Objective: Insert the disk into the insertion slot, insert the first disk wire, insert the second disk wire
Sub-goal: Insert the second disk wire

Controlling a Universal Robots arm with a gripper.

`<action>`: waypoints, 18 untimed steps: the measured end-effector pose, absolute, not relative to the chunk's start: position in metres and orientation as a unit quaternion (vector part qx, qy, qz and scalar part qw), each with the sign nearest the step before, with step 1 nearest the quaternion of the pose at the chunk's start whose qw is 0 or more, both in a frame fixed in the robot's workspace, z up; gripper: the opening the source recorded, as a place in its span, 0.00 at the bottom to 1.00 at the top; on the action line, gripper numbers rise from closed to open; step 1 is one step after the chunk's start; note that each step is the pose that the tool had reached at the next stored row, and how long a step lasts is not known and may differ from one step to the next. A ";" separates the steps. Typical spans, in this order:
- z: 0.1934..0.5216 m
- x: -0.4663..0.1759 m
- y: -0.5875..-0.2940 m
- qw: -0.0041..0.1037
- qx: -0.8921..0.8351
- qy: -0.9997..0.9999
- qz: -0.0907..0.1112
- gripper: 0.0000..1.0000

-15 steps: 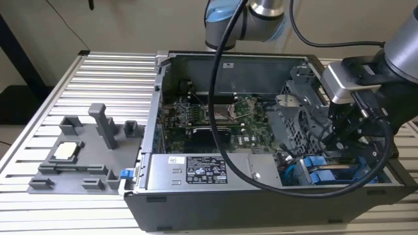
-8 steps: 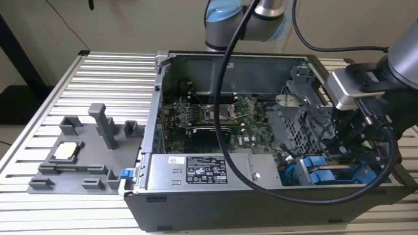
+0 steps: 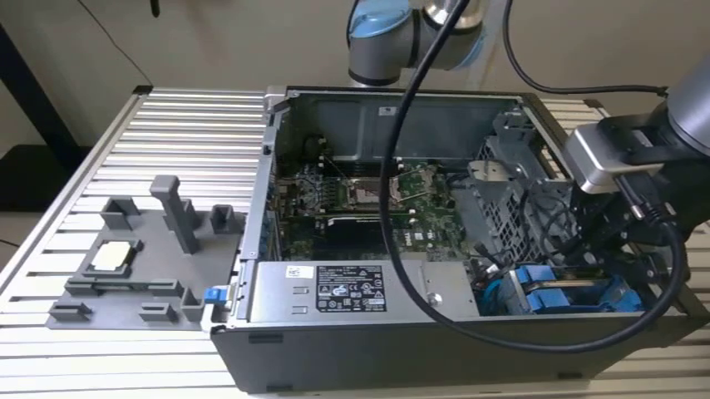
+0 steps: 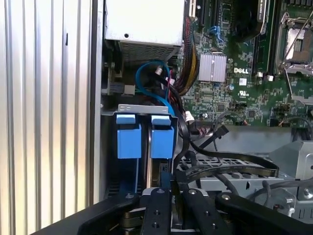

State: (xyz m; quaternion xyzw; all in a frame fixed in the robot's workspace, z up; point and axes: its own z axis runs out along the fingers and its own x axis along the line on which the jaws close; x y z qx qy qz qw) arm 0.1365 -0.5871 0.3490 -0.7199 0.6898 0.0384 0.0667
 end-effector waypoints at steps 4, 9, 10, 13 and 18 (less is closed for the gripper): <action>0.346 0.140 -0.587 0.067 -0.719 0.690 0.038 0.16; 0.343 0.142 -0.587 0.067 -0.711 0.699 0.037 0.16; 0.343 0.142 -0.587 0.067 -0.709 0.702 0.037 0.16; 0.342 0.142 -0.587 0.066 -0.705 0.706 0.035 0.16; 0.341 0.142 -0.587 0.066 -0.705 0.706 0.035 0.16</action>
